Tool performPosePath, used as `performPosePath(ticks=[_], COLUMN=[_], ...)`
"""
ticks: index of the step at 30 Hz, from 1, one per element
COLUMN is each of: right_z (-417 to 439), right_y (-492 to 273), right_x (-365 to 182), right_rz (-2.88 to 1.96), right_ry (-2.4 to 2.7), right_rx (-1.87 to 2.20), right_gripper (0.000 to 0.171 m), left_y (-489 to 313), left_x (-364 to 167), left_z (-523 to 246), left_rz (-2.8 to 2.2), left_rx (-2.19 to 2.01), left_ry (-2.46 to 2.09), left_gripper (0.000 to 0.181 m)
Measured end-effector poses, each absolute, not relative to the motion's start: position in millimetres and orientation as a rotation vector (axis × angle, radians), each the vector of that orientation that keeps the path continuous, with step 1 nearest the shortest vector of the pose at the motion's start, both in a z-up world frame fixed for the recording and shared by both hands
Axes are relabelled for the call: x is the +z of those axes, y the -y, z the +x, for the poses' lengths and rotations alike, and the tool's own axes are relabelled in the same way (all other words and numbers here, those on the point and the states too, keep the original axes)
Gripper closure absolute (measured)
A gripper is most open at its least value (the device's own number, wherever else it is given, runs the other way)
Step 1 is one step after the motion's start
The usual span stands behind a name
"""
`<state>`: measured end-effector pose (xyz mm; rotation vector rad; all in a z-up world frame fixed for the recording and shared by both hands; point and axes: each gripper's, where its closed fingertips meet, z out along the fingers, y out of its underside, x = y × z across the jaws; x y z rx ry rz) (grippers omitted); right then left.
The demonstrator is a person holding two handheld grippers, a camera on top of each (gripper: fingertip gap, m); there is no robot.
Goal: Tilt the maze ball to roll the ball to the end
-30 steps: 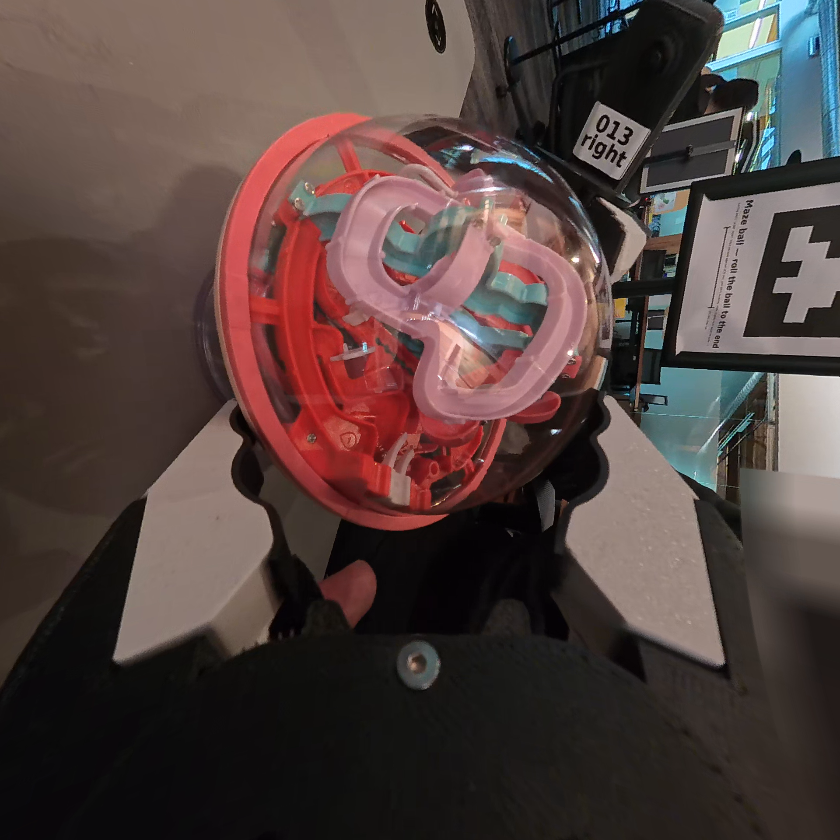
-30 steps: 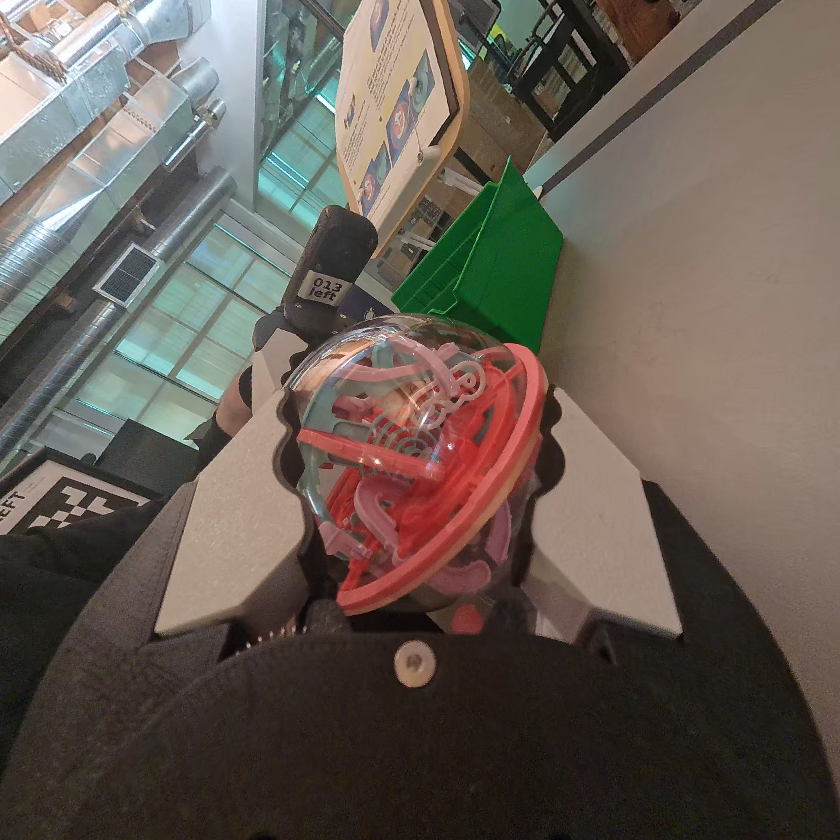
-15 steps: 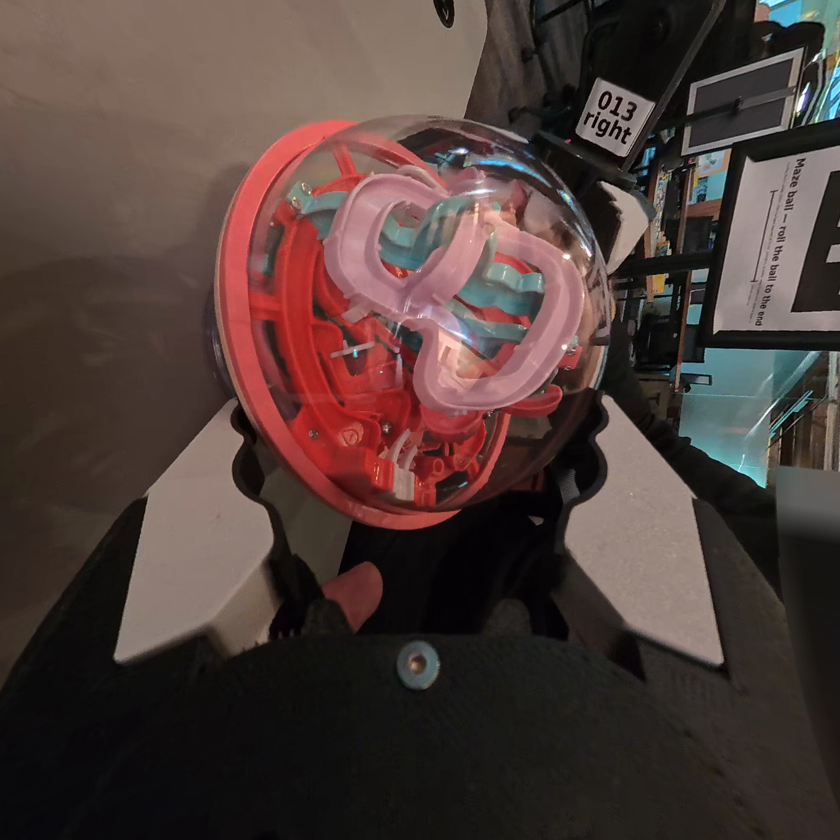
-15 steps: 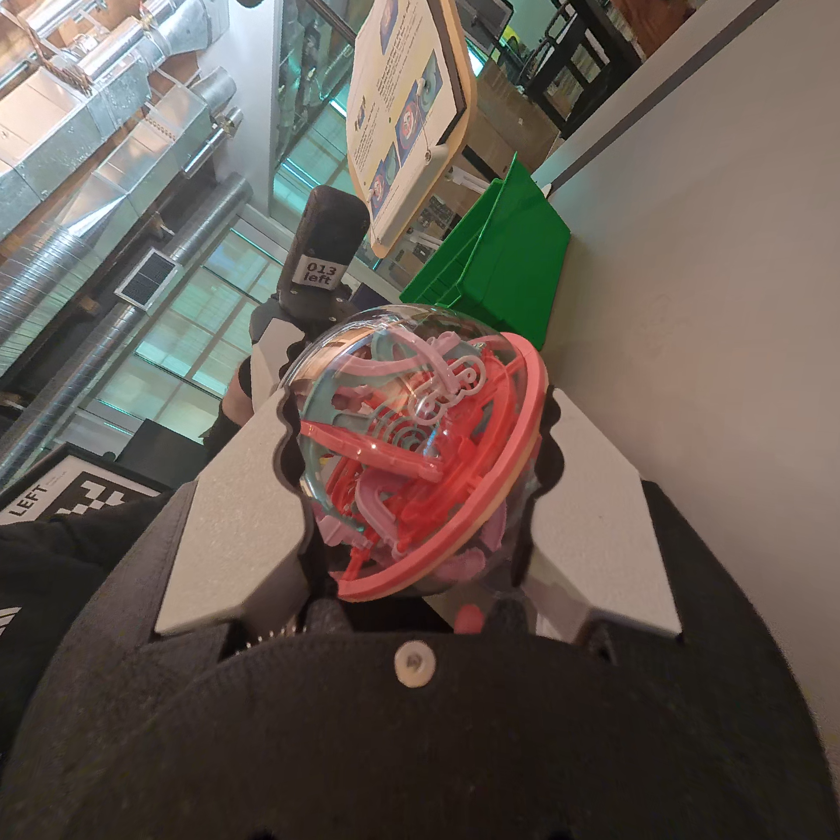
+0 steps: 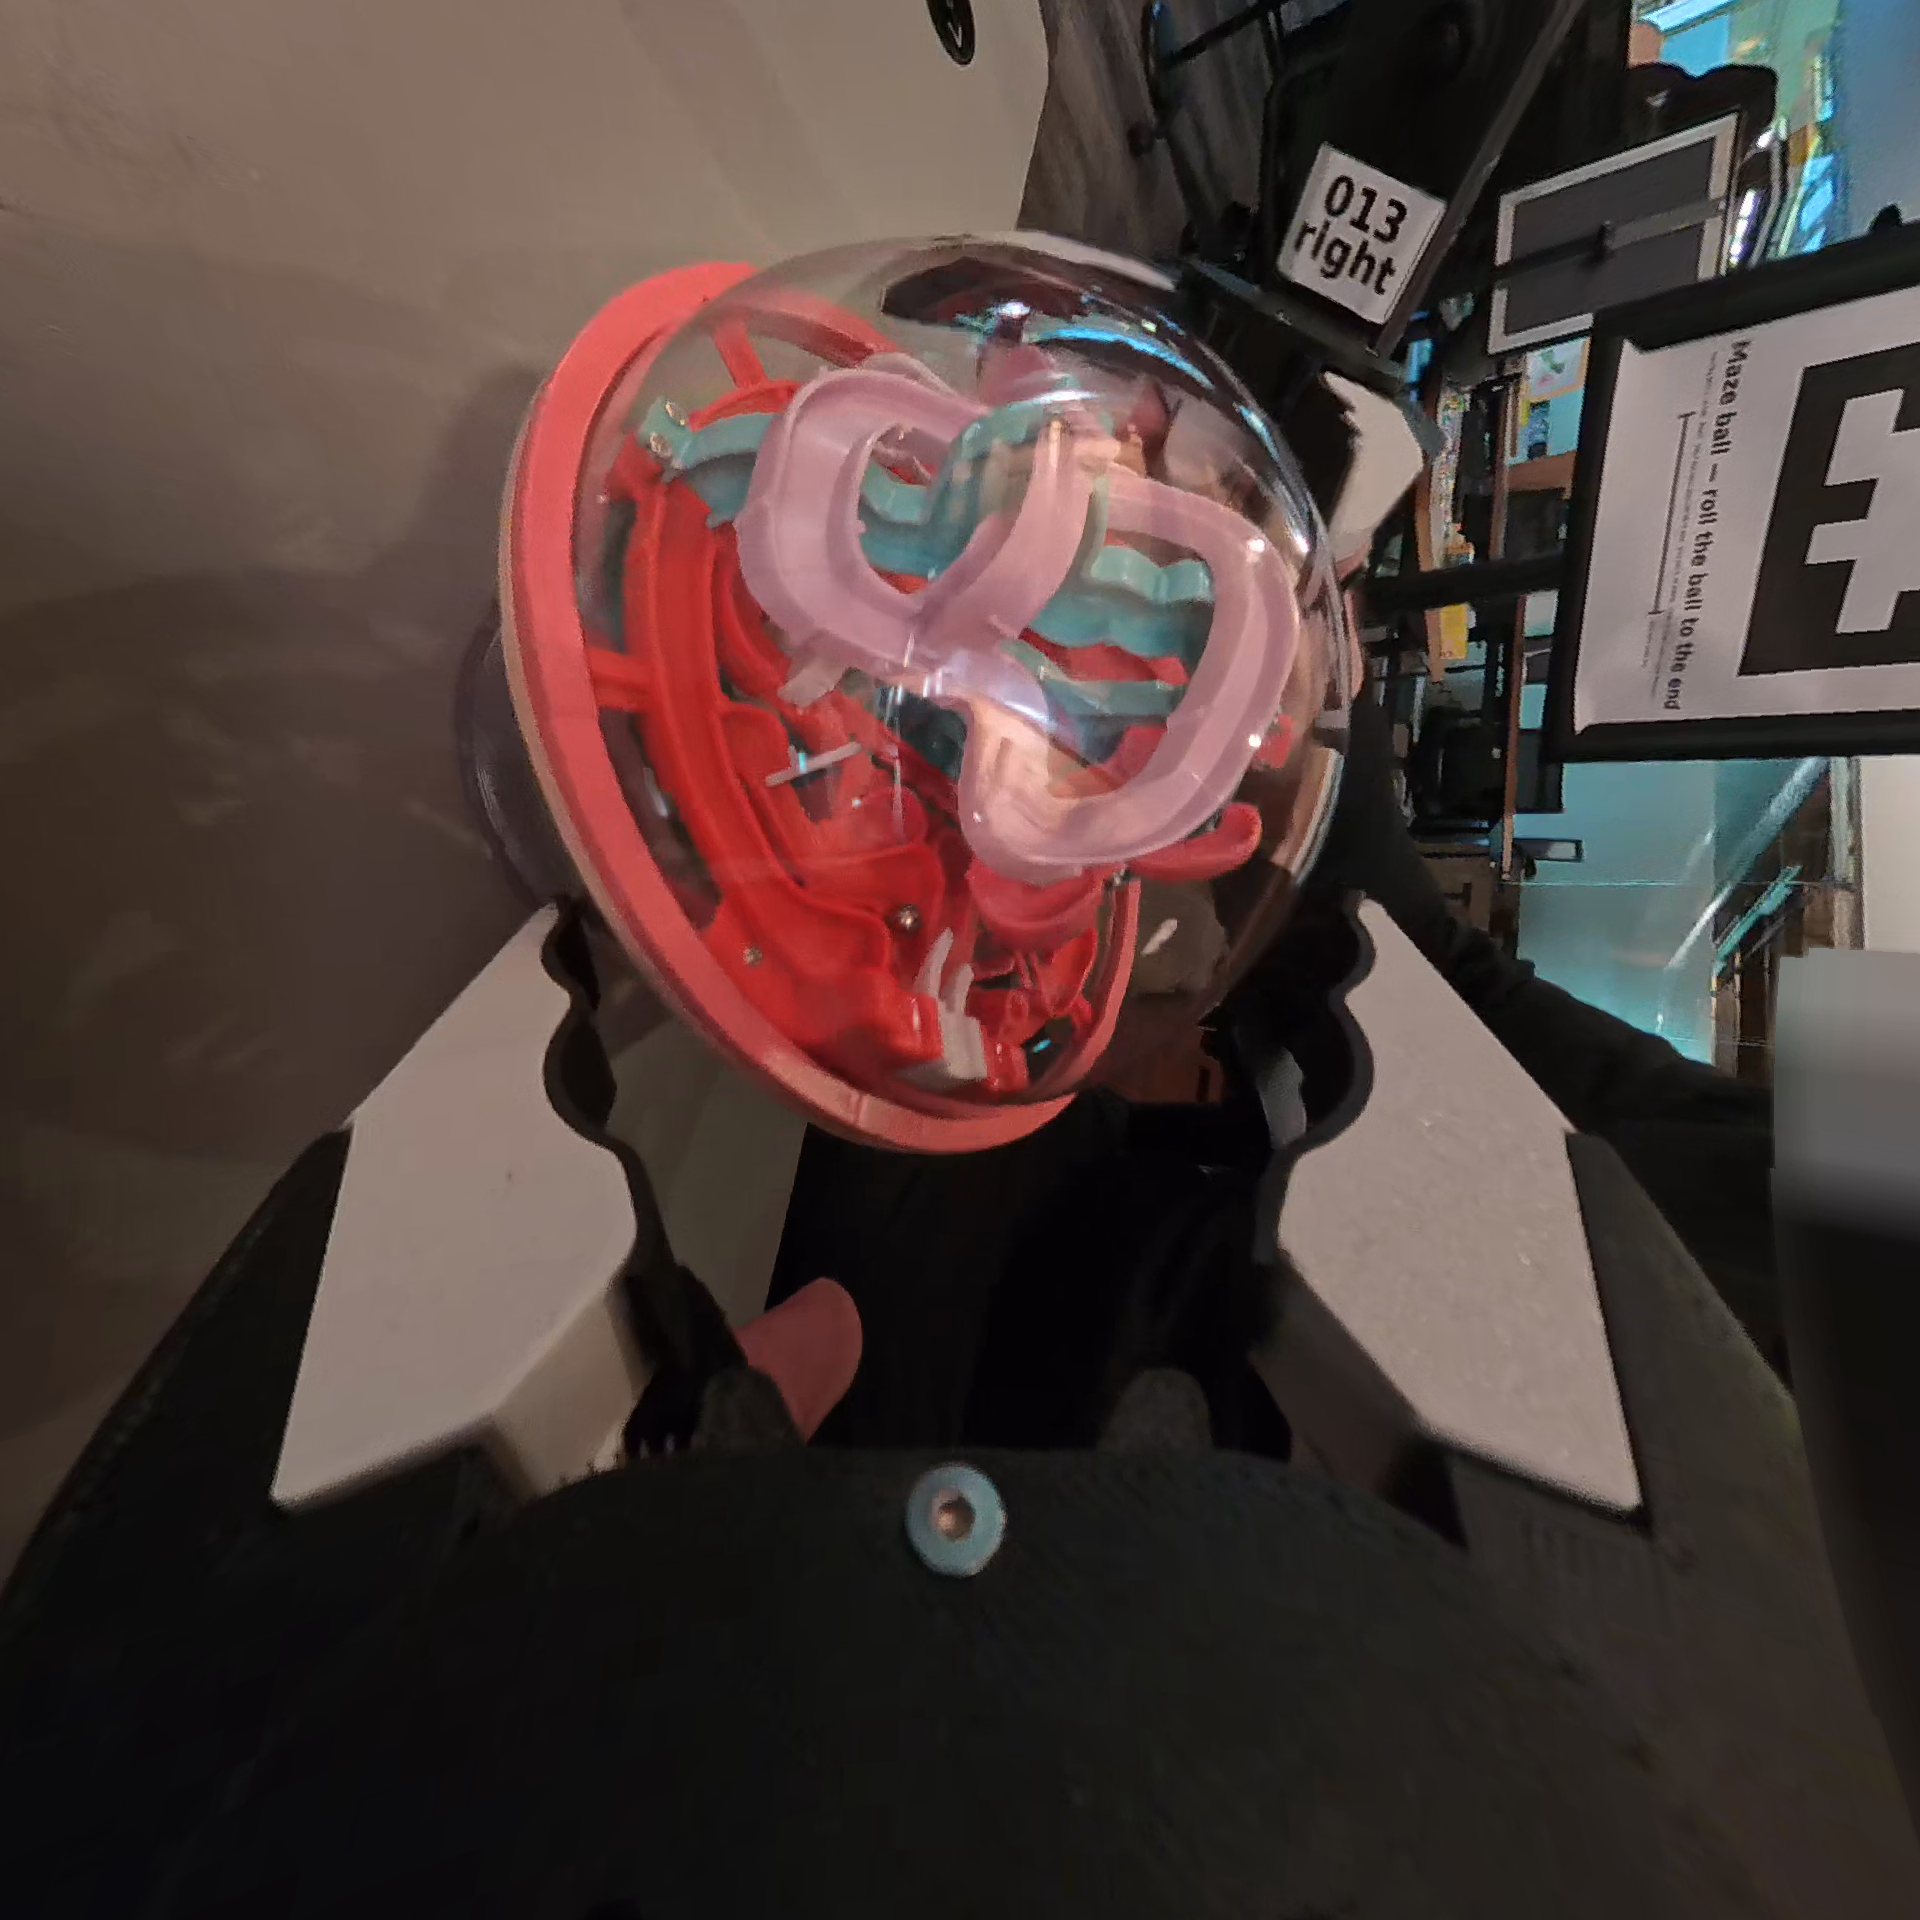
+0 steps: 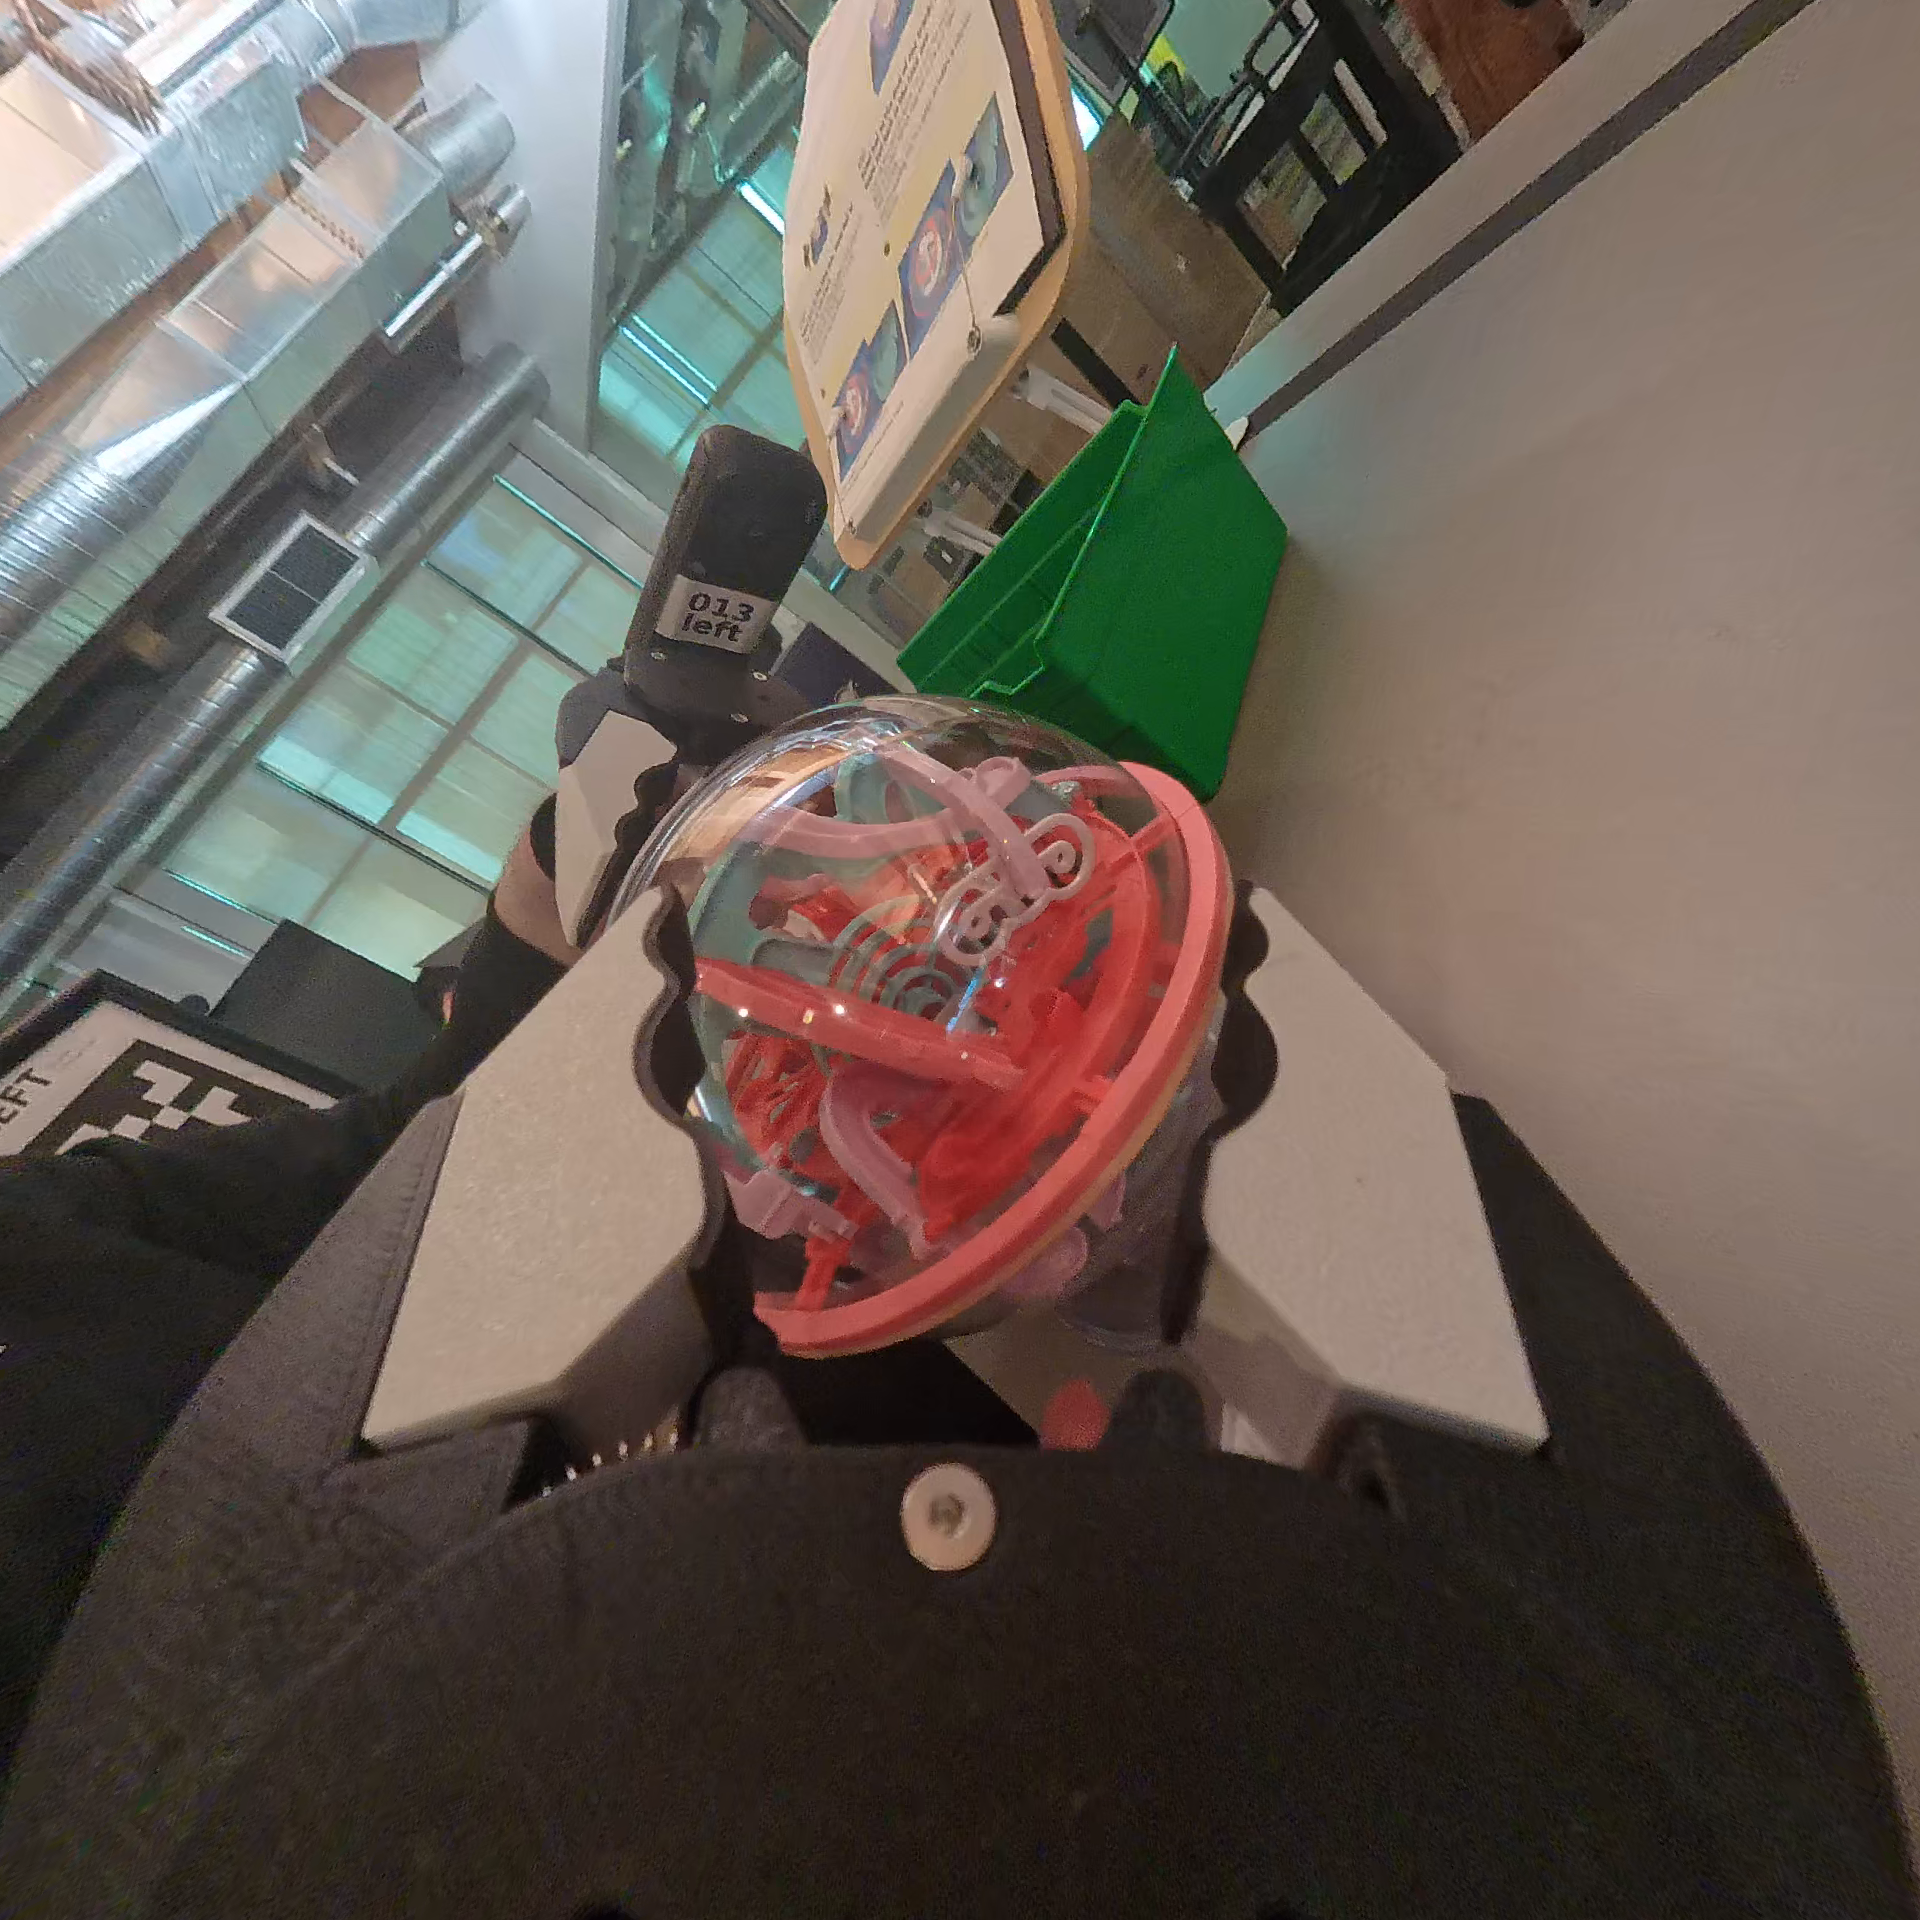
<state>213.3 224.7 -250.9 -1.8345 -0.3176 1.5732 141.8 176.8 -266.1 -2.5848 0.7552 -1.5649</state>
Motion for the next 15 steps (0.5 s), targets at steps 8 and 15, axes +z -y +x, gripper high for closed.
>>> performPosePath(ticks=[8,15], right_z=[213.2,215.3], right_y=[-215.5,-205.3], right_x=[-246.3,-243.0], right_rz=[-1.909,-1.972], right_ry=[0.449,0.594], right_rx=[1.432,1.209], right_gripper=[0.072,0.063], left_y=[-164.5,-153.2], left_x=[-250.9,-262.1], left_z=[116.7,104.7], left_rz=[-2.412,-2.343], left_rx=[-1.716,-1.634], left_ry=[-0.681,-0.699], left_gripper=[0.068,0.079])
